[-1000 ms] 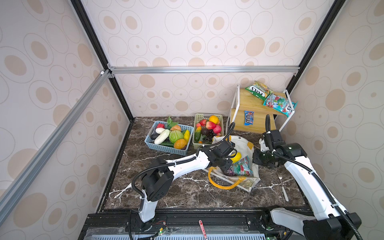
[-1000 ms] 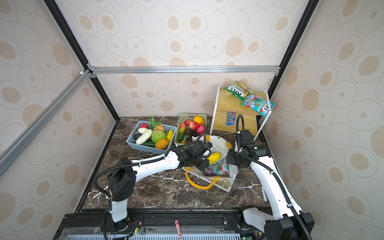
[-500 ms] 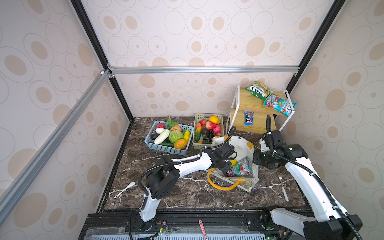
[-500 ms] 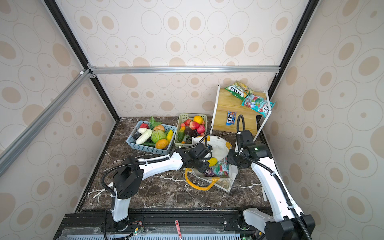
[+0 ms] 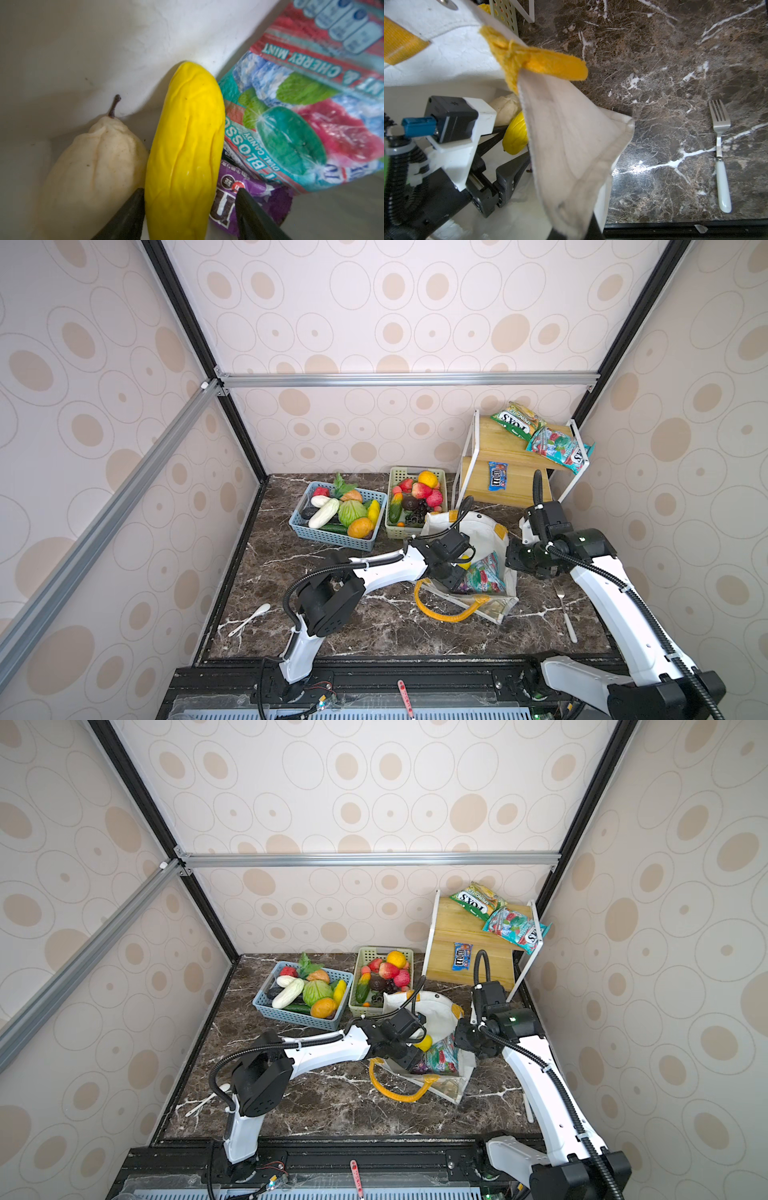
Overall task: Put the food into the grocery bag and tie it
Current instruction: 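Lower the yellow melon into the tote beside the bread with the left gripper, then open the left gripper and raise it back toward the green fruit basket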
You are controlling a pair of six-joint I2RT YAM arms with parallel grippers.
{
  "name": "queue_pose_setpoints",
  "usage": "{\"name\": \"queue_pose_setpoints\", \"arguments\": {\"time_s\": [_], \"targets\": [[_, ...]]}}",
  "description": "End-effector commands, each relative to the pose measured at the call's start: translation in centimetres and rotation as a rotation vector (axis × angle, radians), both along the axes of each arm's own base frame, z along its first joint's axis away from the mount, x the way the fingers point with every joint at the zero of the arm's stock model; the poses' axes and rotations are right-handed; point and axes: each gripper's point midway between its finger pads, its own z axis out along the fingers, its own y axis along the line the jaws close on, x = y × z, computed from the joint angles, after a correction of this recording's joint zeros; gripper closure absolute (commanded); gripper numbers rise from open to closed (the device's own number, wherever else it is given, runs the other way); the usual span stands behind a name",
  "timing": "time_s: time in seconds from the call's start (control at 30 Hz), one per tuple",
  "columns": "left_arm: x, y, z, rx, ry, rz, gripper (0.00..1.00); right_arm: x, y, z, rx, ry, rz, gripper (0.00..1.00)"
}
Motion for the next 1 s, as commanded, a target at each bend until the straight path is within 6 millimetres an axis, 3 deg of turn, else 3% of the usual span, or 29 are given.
{"name": "queue_pose_setpoints", "arguments": {"time_s": [0.0,0.6,0.97], "targets": [[0.6,-0.4,2.2,-0.007,-0.043,0.003,0.30,-0.3,0.1,0.0,0.010,0.000,0.002,0.91],[2.4,-1.7,13.3,-0.146,-0.163,0.039,0.30,-0.5,0.0,-0.3,0.013,0.000,-0.010,0.91],[4.4,-0.6,19.8,-0.221,-0.252,0.105,0.30,-0.5,0.0,-0.2,0.012,-0.004,-0.007,0.91]]}}
